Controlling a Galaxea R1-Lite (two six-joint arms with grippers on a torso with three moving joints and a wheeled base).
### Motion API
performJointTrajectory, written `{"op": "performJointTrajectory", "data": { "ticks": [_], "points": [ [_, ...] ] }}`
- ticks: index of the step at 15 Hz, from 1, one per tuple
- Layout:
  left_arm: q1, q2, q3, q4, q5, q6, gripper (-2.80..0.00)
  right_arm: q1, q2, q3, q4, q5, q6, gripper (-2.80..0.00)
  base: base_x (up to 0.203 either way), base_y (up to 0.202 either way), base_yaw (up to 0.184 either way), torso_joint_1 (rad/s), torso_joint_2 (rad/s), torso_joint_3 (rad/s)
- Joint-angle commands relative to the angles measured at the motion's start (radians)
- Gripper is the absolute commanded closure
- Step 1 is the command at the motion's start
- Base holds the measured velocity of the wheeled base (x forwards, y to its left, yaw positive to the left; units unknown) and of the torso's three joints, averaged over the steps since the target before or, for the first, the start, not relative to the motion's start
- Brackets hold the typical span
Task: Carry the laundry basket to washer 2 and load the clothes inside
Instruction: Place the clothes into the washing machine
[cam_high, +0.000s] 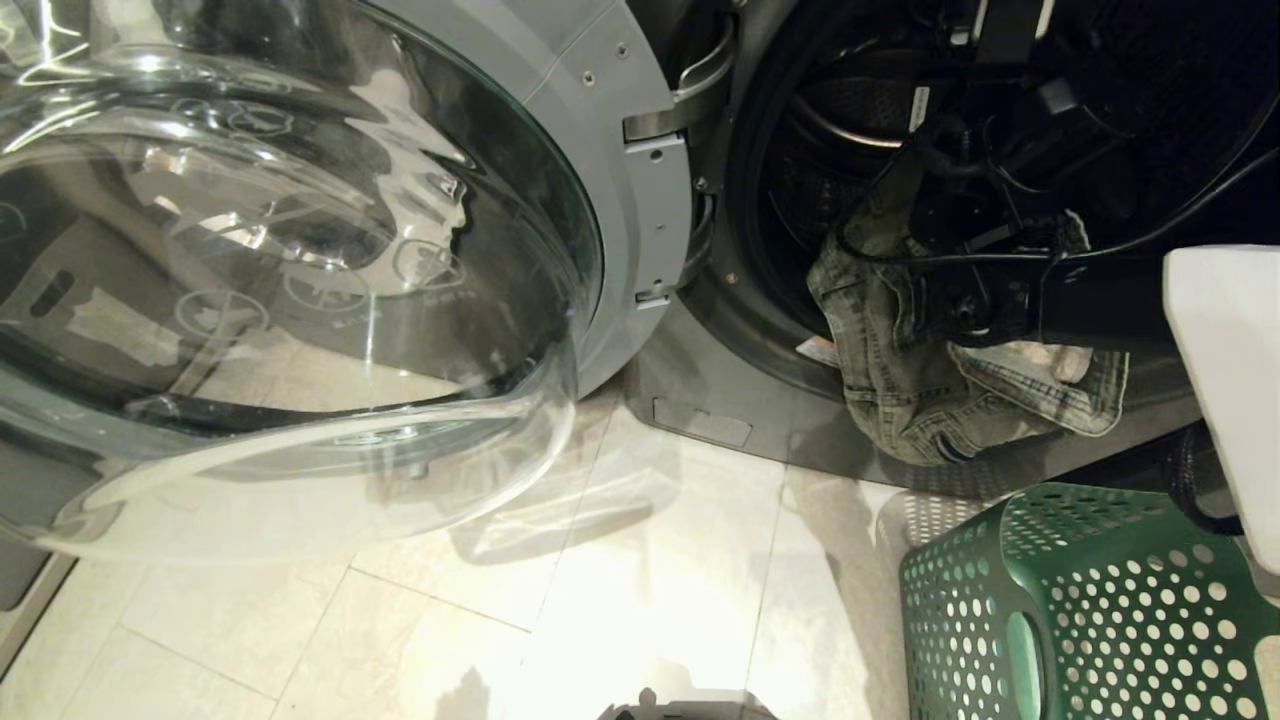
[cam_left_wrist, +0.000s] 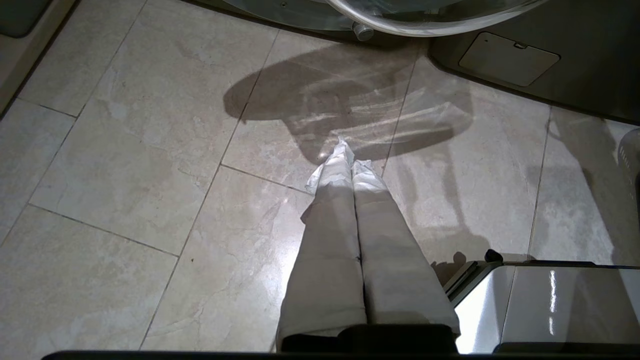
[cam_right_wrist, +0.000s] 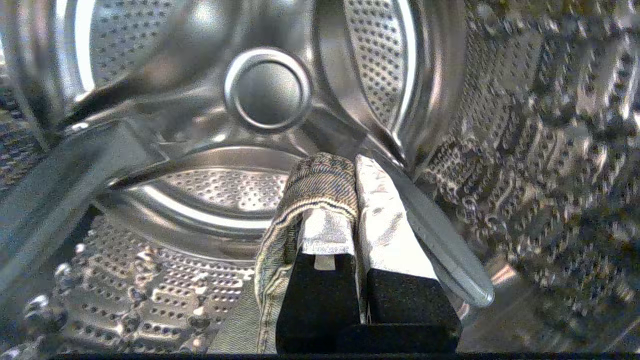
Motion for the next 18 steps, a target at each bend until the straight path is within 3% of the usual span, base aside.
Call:
{"op": "performJointTrajectory", "data": {
  "ticks": [1, 3, 7, 9, 15, 18],
  "points": [
    [-0.001, 0.000, 0.000, 0.000, 0.001, -0.001, 0.00, -0.010, 0.049, -0.002, -0.009, -0.058, 0.016, 0.00, 0.000, 0.000, 0.000, 0.000, 0.00, 0.000],
    [-0.001, 0.000, 0.000, 0.000, 0.001, -0.001, 0.00, -0.011, 0.057, -0.004, 0.071, -0.135, 0.070, 0.00, 0.000, 0.000, 0.000, 0.000, 0.00, 0.000],
    [-0.001, 0.000, 0.000, 0.000, 0.001, -0.001, 0.00, -0.024, 0.030, -0.006, 0.425, -0.192, 0.370, 0.00, 0.000, 0.000, 0.000, 0.000, 0.00, 0.000],
    [-0.001, 0.000, 0.000, 0.000, 0.001, -0.001, 0.00, -0.029, 0.015, -0.006, 0.540, -0.188, 0.460, 0.00, 0.000, 0.000, 0.000, 0.000, 0.00, 0.000],
    [-0.001, 0.000, 0.000, 0.000, 0.001, -0.001, 0.00, -0.015, -0.024, 0.001, 0.420, -0.211, 0.437, 0.00, 0.000, 0.000, 0.000, 0.000, 0.00, 0.000],
    [-0.001, 0.000, 0.000, 0.000, 0.001, -0.001, 0.00, 0.009, -0.047, 0.033, 0.518, -0.228, 0.478, 0.00, 0.000, 0.000, 0.000, 0.000, 0.00, 0.000]
  ]
}}
